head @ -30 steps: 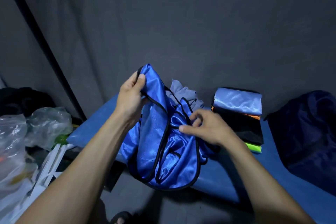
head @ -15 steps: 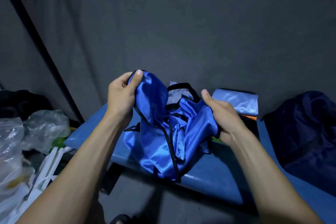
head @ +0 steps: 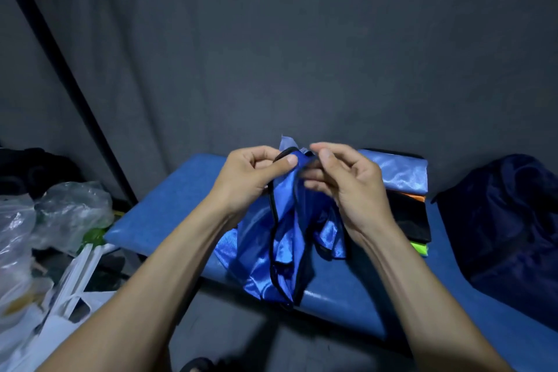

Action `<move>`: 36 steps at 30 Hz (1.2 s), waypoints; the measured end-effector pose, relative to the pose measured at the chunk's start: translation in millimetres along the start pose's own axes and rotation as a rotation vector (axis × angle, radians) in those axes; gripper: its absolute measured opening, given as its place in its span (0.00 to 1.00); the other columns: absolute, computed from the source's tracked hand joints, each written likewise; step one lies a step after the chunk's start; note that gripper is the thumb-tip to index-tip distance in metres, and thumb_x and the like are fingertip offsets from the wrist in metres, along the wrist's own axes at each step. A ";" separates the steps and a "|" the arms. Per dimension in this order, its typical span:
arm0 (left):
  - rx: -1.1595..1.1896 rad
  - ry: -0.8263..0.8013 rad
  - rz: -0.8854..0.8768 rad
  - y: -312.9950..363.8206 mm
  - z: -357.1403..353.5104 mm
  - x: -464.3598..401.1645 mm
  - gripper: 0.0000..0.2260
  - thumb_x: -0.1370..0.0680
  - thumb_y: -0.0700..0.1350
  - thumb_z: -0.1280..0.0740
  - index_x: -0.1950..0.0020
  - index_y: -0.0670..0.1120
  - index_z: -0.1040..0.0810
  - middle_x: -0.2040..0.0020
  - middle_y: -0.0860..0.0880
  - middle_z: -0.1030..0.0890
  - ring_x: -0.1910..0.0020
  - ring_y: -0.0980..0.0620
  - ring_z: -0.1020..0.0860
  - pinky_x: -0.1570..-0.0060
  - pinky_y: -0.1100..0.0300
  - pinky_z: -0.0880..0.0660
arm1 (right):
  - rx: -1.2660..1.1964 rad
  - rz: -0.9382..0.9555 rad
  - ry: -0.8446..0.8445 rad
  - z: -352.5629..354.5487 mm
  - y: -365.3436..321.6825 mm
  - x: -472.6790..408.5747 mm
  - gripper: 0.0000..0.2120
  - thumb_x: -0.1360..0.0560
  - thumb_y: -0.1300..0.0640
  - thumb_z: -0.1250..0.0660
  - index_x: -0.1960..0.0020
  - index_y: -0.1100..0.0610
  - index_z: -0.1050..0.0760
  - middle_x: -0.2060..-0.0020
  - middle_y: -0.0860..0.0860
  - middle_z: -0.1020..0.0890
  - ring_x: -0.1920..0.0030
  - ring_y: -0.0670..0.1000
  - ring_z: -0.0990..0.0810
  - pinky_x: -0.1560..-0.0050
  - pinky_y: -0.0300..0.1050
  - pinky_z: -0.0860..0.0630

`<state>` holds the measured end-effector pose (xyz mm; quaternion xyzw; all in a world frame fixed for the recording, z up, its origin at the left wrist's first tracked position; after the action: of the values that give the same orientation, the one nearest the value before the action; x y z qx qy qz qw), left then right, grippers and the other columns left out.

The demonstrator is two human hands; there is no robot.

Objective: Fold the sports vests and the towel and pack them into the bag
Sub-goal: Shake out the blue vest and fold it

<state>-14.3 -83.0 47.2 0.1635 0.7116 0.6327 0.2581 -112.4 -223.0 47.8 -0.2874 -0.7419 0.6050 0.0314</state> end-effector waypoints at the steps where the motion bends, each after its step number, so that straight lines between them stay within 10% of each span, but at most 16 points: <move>1: 0.004 -0.008 0.000 -0.2 0.0 -0.1 0.05 0.22 0.44 0.28 0.57 0.44 0.17 0.64 0.47 0.17 0.64 0.53 0.23 0.64 0.62 0.27 | 0.030 0.017 -0.053 0.4 -0.1 -0.6 0.11 0.20 0.69 0.35 0.43 0.57 0.19 0.52 0.54 0.13 0.53 0.53 0.14 0.52 0.44 0.17; 6: 0.037 -0.119 0.001 -1.0 -1.1 1.2 0.08 0.20 0.41 0.32 0.46 0.37 0.18 0.53 0.42 0.14 0.53 0.48 0.17 0.51 0.55 0.19 | 0.392 0.152 -0.073 1.5 2.5 1.2 0.17 0.24 0.72 0.30 0.41 0.55 0.17 0.49 0.47 0.12 0.48 0.46 0.14 0.50 0.36 0.21; 12: 0.001 -0.135 -0.002 1.5 -0.9 4.7 0.08 0.19 0.40 0.32 0.44 0.37 0.18 0.52 0.41 0.14 0.54 0.49 0.16 0.56 0.59 0.20 | 0.544 0.200 -0.102 -1.9 8.6 2.1 0.20 0.23 0.65 0.34 0.36 0.47 0.20 0.50 0.49 0.14 0.65 0.47 0.22 0.51 0.54 0.18; 16: -0.049 -0.214 0.028 -1.6 -2.8 8.1 0.10 0.17 0.43 0.34 0.44 0.37 0.17 0.49 0.39 0.15 0.51 0.48 0.16 0.53 0.56 0.20 | 0.511 0.247 -0.101 -4.5 3.0 3.4 0.06 0.23 0.58 0.26 0.46 0.52 0.17 0.51 0.46 0.14 0.53 0.47 0.15 0.49 0.47 0.19; 20: -0.068 -0.235 0.045 -5.1 -1.9 9.4 0.13 0.17 0.44 0.34 0.44 0.34 0.18 0.52 0.41 0.17 0.54 0.50 0.19 0.54 0.58 0.21 | 0.491 0.211 -0.024 5.4 5.4 -1.2 0.05 0.26 0.61 0.23 0.56 0.55 0.19 0.61 0.48 0.15 0.63 0.47 0.18 0.57 0.47 0.21; 28: -0.214 0.163 -0.016 -5.3 10.5 5.8 0.06 0.20 0.44 0.28 0.55 0.44 0.14 0.64 0.51 0.16 0.66 0.58 0.21 0.64 0.65 0.25 | 0.296 0.206 0.103 7.9 -0.3 -3.6 0.04 0.26 0.64 0.24 0.56 0.58 0.18 0.64 0.46 0.16 0.67 0.43 0.22 0.62 0.35 0.26; 36: -0.132 -0.173 -0.018 -3.6 -22.3 20.8 0.06 0.21 0.45 0.27 0.48 0.44 0.16 0.59 0.47 0.20 0.60 0.54 0.25 0.59 0.63 0.26 | 0.487 0.286 0.311 5.5 3.6 0.0 0.06 0.25 0.59 0.24 0.58 0.51 0.19 0.65 0.44 0.16 0.70 0.44 0.21 0.63 0.39 0.25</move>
<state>-43.7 -90.1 41.8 0.1939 0.6450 0.6592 0.3345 -113.1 -227.4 43.1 -0.4619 -0.5135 0.7120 0.1269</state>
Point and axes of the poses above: each hand's wrist, its own x-axis away from the middle knuckle, its own z-axis out of the back of the hand, y = z × x, the point moved 3 cm from there along -x, towards the middle knuckle
